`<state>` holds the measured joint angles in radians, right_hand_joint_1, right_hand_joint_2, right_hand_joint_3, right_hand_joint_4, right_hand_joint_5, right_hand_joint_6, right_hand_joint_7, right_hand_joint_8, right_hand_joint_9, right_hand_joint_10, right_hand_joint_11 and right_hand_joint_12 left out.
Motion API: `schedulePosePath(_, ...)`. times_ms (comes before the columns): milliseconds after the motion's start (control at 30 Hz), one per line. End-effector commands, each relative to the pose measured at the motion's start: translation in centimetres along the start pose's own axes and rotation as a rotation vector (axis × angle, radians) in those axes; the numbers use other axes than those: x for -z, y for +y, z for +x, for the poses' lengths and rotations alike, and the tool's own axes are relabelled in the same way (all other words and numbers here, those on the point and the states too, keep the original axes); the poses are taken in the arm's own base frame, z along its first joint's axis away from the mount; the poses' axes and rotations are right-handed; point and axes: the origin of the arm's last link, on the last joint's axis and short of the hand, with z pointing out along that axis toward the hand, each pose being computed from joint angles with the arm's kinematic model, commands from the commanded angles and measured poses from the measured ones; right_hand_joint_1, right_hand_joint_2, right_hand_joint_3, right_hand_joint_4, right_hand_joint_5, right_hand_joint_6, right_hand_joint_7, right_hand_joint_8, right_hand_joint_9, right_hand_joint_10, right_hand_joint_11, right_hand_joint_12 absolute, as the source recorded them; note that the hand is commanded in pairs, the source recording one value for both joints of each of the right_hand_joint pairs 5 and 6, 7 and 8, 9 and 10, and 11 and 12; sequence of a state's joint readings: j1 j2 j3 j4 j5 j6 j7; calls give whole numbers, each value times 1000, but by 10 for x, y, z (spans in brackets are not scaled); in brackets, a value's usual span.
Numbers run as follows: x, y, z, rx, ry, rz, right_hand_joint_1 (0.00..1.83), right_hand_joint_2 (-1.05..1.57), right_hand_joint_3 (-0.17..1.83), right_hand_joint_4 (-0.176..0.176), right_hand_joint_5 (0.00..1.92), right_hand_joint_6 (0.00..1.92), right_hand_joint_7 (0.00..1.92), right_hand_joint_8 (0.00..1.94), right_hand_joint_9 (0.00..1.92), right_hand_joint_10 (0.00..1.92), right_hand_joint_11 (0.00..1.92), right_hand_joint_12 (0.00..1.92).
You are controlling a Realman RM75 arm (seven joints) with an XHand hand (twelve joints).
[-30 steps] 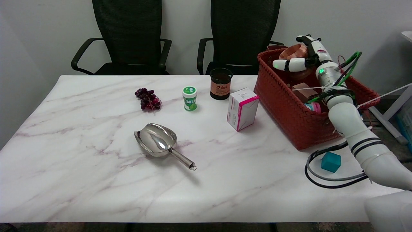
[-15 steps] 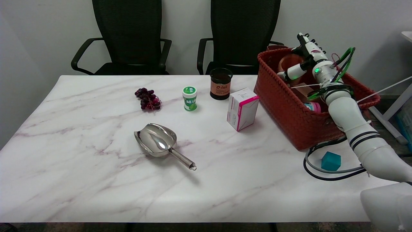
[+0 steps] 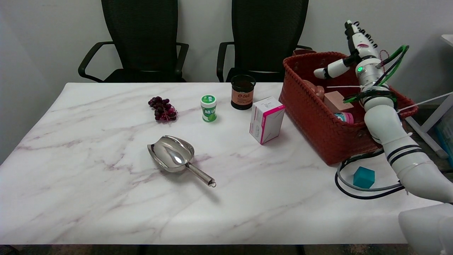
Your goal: Place the wooden mortar into the brown storage basket.
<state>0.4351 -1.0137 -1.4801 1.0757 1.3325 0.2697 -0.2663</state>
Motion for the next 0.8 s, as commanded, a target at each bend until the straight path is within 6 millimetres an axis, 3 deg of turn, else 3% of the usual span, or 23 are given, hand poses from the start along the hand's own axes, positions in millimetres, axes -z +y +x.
schedulePosePath(33, 63, -38, 84, -97, 429, 108, 1279, 70, 763, 0, 65, 65, 151, 151, 208, 208, 56, 56)
schedulePosePath(167, 105, -53, 96, -95, 515, 176, 1274, 79, 832, 0, 68, 68, 131, 131, 241, 241, 74, 74)
schedulePosePath(333, 154, -67, 88, -24, 558, 209, 1273, 85, 852, 0, 67, 67, 157, 157, 266, 266, 119, 119)
schedulePosePath(467, 189, -72, 72, 55, 597, 239, 1271, 94, 874, 0, 65, 65, 154, 154, 266, 266, 132, 132)
schedulePosePath(800, 274, -63, 27, 14, 585, 201, 1277, 161, 904, 0, 54, 54, 176, 176, 255, 255, 166, 166)
